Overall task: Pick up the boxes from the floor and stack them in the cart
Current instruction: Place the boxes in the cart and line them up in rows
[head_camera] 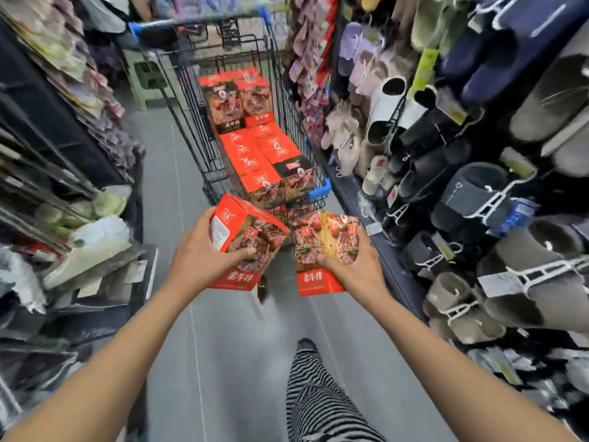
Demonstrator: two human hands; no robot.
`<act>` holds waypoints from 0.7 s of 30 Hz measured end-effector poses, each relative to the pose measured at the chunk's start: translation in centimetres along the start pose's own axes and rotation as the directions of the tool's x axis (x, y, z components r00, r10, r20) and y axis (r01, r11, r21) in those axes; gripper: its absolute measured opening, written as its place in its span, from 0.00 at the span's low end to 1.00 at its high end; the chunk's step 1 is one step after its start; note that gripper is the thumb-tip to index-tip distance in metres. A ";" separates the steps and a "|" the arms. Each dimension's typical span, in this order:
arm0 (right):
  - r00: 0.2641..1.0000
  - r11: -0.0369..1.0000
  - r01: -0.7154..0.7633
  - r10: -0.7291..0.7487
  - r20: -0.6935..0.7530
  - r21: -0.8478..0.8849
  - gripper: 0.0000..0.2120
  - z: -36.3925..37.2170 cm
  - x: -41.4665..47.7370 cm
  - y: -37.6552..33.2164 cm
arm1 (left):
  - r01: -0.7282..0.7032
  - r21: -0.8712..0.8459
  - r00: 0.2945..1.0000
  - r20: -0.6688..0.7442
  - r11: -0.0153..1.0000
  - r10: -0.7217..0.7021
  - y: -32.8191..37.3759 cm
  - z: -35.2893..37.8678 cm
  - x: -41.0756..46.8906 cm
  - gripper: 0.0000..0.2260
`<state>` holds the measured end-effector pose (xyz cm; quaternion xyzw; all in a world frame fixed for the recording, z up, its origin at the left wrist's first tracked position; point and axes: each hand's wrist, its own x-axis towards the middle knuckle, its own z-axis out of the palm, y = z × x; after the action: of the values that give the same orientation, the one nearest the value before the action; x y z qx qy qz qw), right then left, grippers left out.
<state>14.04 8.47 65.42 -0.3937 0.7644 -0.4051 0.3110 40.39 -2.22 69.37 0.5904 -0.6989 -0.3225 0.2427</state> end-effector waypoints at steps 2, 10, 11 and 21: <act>0.999 1.000 0.017 -0.017 0.028 -0.026 0.46 0.6 4.8 -1.4 | 0.004 0.013 1.000 -0.001 1.000 -0.004 0.6 0.2 4.0 0.43; 0.994 0.997 0.069 -0.065 0.084 -0.047 0.47 3.5 20.6 -6.1 | -0.005 0.053 0.995 -0.095 0.999 0.010 2.1 0.0 16.0 0.40; 0.994 0.997 0.069 -0.065 0.084 -0.043 0.48 3.9 22.0 -6.6 | -0.006 0.031 0.996 -0.092 1.000 0.009 1.9 -0.1 17.3 0.39; 0.996 0.999 0.001 0.003 0.088 -0.051 0.63 9.4 34.9 -10.4 | 0.034 -0.120 0.999 -0.011 0.992 -0.036 -1.9 -0.4 31.2 0.39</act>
<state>7.81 -28.61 64.43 -0.4186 0.7601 -0.3677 0.3345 36.16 -33.15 66.95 0.5891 -0.6662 -0.3642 0.2767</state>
